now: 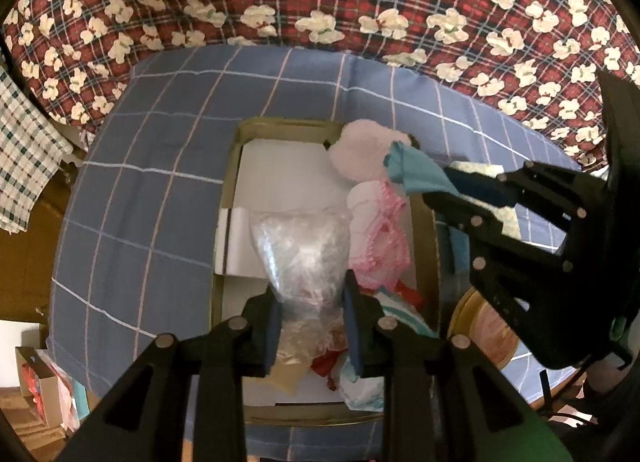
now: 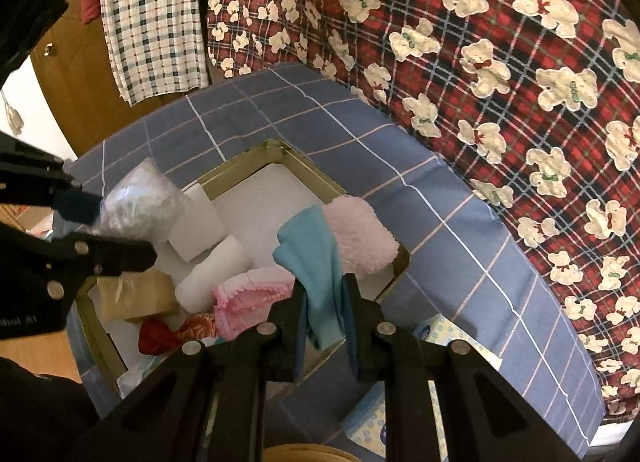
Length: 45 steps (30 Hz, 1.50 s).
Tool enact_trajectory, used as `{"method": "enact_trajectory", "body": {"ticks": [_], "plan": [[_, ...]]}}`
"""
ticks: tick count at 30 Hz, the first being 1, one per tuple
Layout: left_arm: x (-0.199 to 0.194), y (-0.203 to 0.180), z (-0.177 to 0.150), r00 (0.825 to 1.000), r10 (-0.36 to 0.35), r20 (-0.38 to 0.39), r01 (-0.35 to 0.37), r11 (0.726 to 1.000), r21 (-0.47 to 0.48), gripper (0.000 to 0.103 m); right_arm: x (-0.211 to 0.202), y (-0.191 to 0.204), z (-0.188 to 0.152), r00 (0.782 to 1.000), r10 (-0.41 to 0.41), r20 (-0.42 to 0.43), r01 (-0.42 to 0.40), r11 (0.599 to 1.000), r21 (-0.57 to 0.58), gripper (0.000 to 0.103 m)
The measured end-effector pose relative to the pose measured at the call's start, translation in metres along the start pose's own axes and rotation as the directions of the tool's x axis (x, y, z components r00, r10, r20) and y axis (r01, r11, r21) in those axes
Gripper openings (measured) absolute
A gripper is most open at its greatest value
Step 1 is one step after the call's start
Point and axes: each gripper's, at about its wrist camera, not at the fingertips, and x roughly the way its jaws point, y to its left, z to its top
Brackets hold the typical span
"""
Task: Organize soft objects
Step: 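Carry the clear bag with the left tool while the right tool carries the teal cloth over the tray, then open the left tool to drop the clear bag in the tray while the right tool releases the teal cloth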
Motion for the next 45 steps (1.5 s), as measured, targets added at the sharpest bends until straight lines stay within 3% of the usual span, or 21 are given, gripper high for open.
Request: {"method": "enact_trajectory", "body": {"ticks": [25, 27, 28, 29, 31, 34, 45], "plan": [[0.033, -0.001, -0.008, 0.997, 0.019, -0.071, -0.02, 1.0, -0.002, 0.028, 0.03, 0.005, 0.013, 0.999, 0.033, -0.036, -0.033, 0.999, -0.019, 0.018], [0.031, -0.002, -0.008, 0.997, 0.025, -0.071, -0.025, 1.0, -0.001, 0.033, 0.029, 0.003, 0.013, 0.998, 0.048, -0.032, -0.048, 0.999, -0.001, 0.021], [0.03, -0.002, -0.008, 0.997, 0.025, -0.067, -0.025, 1.0, -0.001, 0.036, 0.029, 0.003, 0.013, 0.998, 0.053, -0.033, -0.053, 0.999, 0.005, 0.03], [0.029, -0.003, -0.008, 0.997, 0.027, -0.066, -0.027, 1.0, 0.003, 0.042, 0.028, 0.003, 0.013, 0.998, 0.058, -0.033, -0.057, 0.998, 0.009, 0.046], [0.026, -0.006, -0.009, 0.998, 0.032, -0.059, -0.031, 0.999, 0.011, 0.051, 0.021, 0.003, 0.013, 0.999, 0.053, -0.008, -0.053, 0.998, 0.017, 0.064], [0.019, -0.006, -0.01, 0.998, 0.047, -0.049, -0.046, 0.999, 0.007, 0.061, 0.011, 0.001, 0.014, 0.999, 0.046, 0.013, -0.047, 0.999, 0.028, 0.064], [-0.013, 0.004, -0.017, 0.996, 0.085, 0.012, -0.084, 0.996, -0.037, 0.071, -0.021, -0.003, 0.01, 0.998, 0.016, 0.058, -0.019, 0.998, 0.058, 0.066]]}}
